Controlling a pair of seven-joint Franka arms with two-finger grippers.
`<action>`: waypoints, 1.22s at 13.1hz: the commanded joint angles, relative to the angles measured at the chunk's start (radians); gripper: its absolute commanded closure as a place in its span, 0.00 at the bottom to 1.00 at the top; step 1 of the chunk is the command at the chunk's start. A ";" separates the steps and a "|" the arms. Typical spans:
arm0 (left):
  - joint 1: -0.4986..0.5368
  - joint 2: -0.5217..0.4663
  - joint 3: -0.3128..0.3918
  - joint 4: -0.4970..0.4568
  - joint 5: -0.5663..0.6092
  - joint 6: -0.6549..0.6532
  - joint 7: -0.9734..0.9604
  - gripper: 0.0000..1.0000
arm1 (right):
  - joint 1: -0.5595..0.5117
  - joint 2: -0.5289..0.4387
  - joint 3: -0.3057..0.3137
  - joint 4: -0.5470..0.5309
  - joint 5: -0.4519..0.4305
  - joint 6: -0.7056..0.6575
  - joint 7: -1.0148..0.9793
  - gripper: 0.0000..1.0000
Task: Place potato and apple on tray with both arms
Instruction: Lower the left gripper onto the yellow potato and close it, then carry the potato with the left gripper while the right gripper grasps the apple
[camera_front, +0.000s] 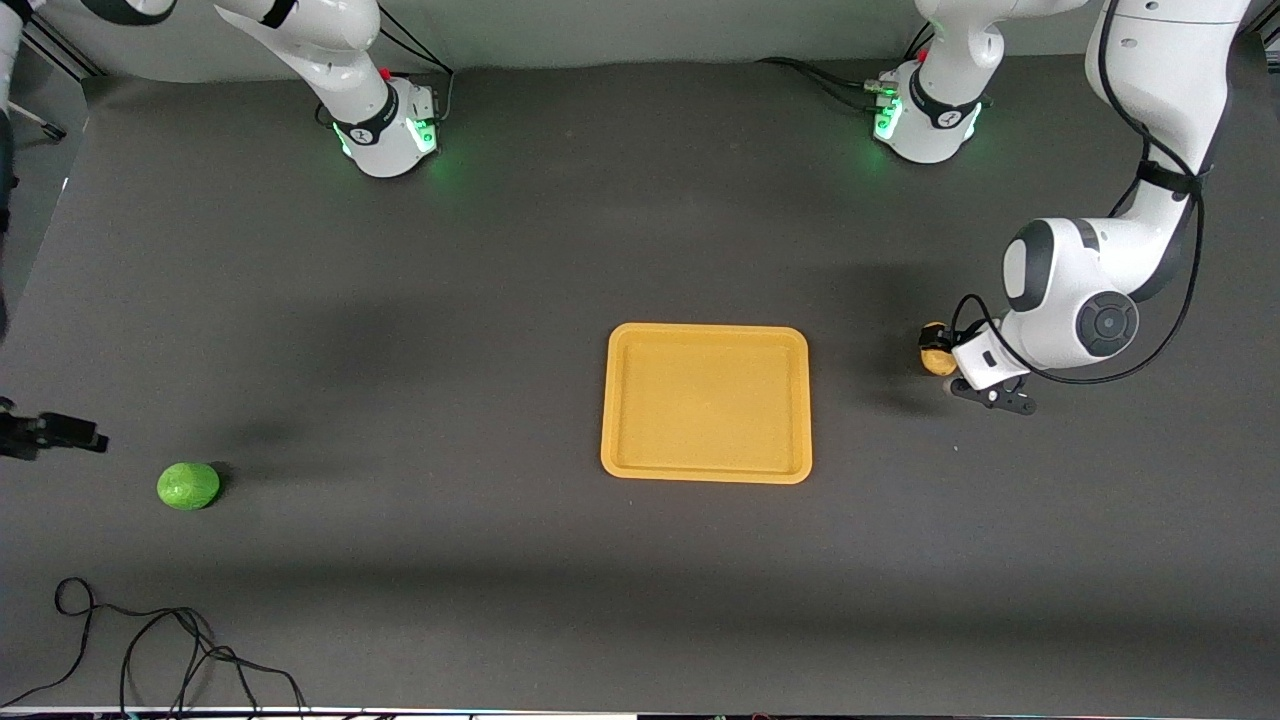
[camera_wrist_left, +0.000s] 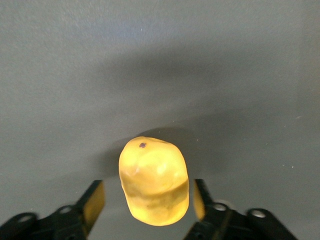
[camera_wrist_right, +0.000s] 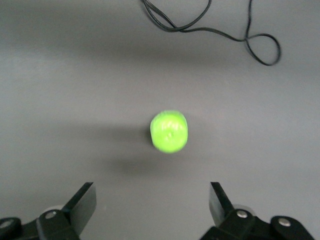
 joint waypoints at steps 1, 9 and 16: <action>-0.015 0.022 -0.002 0.005 -0.028 0.000 0.012 0.30 | -0.001 0.043 -0.003 -0.068 0.031 0.144 -0.031 0.00; -0.132 -0.017 -0.073 0.264 -0.032 -0.286 -0.413 1.00 | -0.005 0.197 0.000 -0.189 0.118 0.452 -0.080 0.00; -0.354 0.273 -0.084 0.583 -0.012 -0.271 -0.827 1.00 | -0.005 0.226 0.000 -0.160 0.137 0.461 -0.126 0.12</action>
